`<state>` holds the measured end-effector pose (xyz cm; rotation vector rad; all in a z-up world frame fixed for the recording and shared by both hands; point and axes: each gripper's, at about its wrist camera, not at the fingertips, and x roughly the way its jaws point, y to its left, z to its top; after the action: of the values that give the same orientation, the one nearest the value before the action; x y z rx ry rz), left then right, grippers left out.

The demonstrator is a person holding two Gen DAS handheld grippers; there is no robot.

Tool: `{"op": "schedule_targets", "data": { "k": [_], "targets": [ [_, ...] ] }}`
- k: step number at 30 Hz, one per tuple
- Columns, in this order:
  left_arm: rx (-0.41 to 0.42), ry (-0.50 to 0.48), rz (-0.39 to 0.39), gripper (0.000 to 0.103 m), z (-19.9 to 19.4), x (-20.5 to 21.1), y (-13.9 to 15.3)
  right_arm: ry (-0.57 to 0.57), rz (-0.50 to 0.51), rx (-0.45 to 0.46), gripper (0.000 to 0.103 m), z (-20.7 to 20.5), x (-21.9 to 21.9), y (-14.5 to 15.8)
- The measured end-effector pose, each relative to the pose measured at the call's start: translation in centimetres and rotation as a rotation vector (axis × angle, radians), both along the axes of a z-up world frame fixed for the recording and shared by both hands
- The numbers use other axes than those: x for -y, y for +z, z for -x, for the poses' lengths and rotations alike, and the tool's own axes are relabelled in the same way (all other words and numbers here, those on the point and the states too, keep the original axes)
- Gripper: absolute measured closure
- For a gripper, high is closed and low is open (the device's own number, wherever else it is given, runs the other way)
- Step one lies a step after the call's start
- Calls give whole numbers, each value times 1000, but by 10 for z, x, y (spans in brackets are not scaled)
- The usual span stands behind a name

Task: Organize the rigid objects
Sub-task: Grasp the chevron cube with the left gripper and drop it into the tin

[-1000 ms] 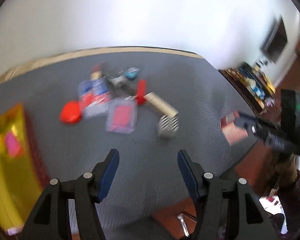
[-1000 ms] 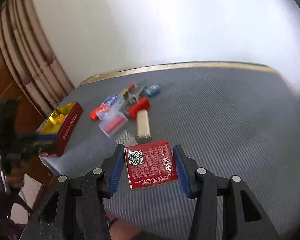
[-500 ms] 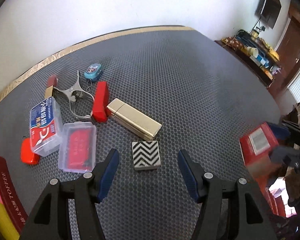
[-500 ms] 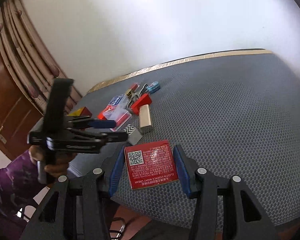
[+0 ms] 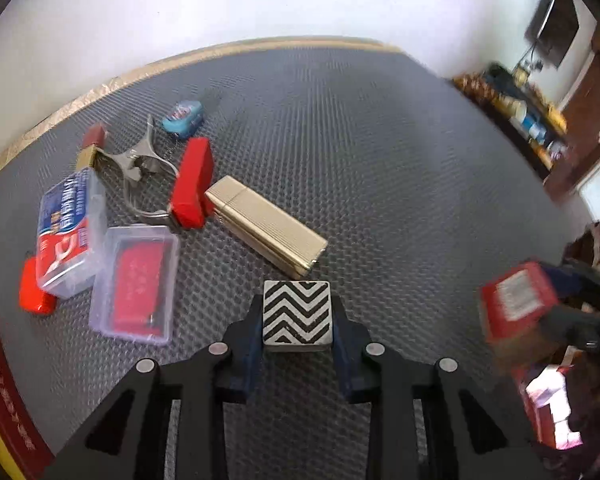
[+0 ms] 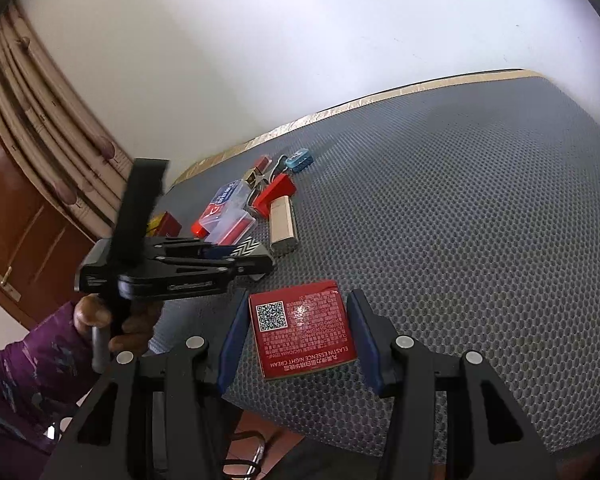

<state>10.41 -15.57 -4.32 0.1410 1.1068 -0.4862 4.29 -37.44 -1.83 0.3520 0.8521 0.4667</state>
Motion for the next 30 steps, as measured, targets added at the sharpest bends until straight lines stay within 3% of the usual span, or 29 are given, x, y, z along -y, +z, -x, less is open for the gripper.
{"op": "schedule_targets", "data": {
  "k": [3, 7, 12, 16, 20, 26, 30],
  "targets": [
    [45, 63, 45, 73, 20, -19, 27, 10, 16, 17, 56, 2, -5, 6],
    [89, 222, 78, 73, 41, -83, 61, 38, 22, 37, 56, 4, -18, 14],
    [115, 444, -21, 73, 57, -192, 78, 95, 13, 52, 56, 5, -41, 25],
    [62, 589, -110, 73, 49, -274, 55, 147, 9, 68, 56, 0, -65, 33],
    [-12, 688, -113, 73, 35, -329, 24, 196, 13, 69, 56, -6, -91, 37],
    [-48, 700, -100, 73, 8, -351, -6, 259, 46, 64, 56, -10, -120, 39],
    [-30, 698, -131, 73, -4, -354, -12, 271, 55, 53, 56, -11, -127, 40]
  ]
}}
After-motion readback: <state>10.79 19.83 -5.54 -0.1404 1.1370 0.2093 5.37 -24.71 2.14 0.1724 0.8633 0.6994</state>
